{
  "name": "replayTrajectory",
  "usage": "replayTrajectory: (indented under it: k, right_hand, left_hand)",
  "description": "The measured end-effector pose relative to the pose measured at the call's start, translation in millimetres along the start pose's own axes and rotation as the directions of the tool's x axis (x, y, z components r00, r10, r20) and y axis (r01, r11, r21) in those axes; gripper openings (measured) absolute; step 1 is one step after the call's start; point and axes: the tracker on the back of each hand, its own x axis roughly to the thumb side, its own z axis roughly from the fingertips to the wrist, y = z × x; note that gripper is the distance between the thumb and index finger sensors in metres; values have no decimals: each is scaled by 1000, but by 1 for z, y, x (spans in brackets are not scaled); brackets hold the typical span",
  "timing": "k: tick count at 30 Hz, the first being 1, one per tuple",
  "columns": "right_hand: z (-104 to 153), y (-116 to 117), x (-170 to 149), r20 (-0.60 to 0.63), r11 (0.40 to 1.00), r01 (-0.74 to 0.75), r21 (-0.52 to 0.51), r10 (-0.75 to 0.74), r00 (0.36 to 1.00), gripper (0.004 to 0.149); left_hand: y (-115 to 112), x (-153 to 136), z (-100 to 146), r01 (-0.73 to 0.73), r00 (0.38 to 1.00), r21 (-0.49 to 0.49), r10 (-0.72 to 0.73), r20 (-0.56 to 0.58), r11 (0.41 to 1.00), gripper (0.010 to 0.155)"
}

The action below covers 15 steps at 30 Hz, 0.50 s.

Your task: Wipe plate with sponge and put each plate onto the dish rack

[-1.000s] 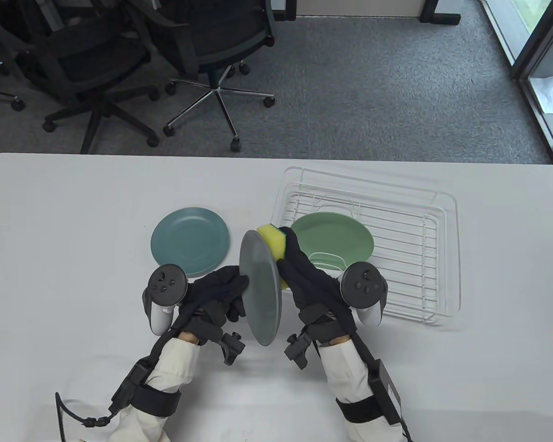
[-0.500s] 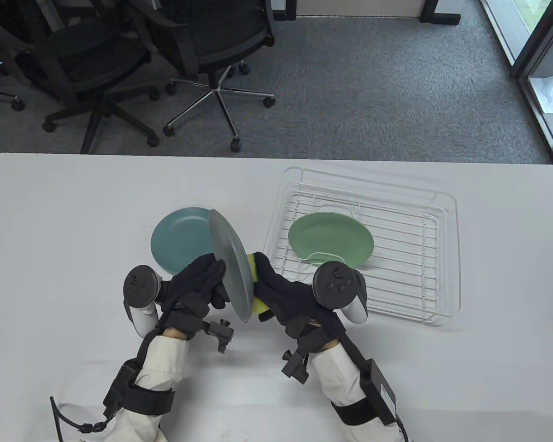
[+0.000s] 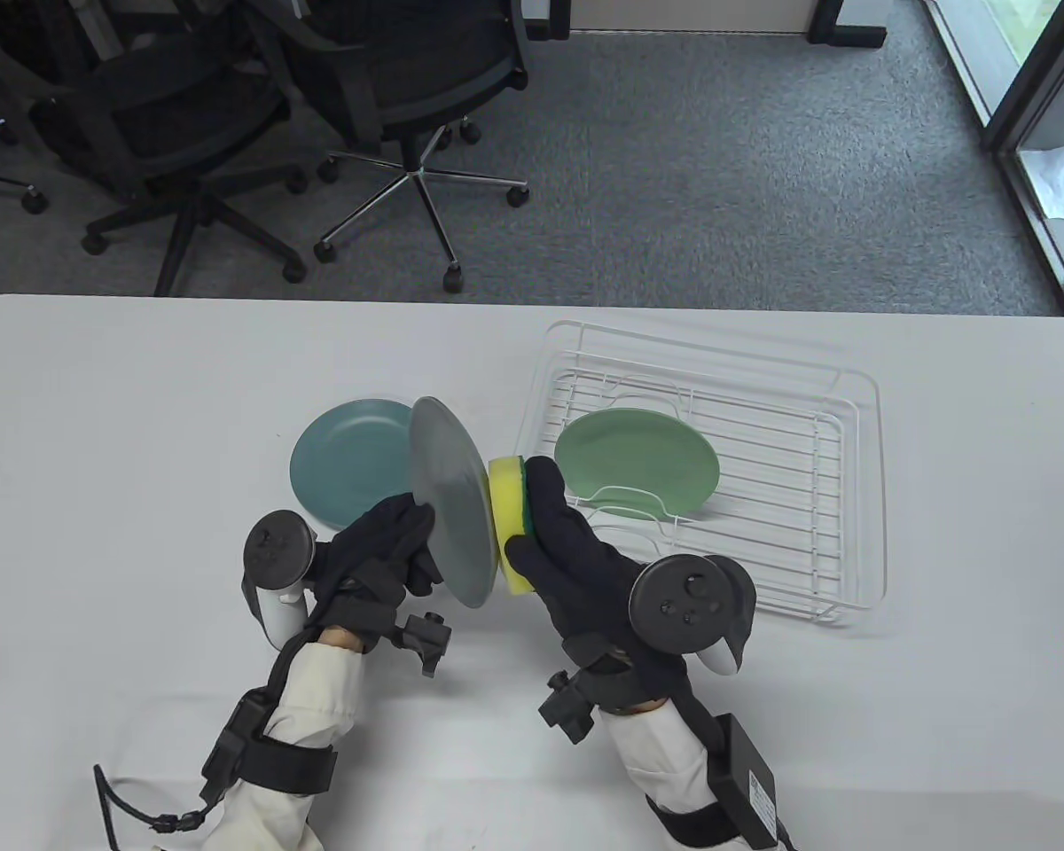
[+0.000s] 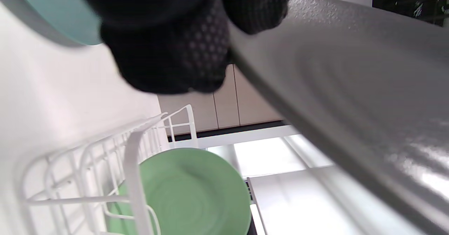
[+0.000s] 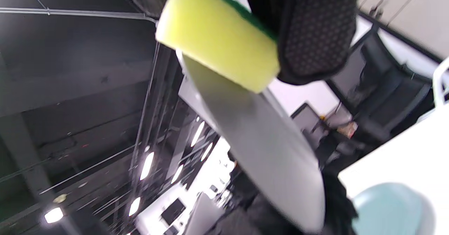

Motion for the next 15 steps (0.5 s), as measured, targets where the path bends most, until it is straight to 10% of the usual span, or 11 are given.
replayTrajectory:
  k: [15]
  right_hand:
    - [-10, 2, -55, -108, 961, 275, 11, -272, 956, 60]
  left_hand:
    - [-27, 12, 2, 127, 990, -189, -112, 89, 974, 41]
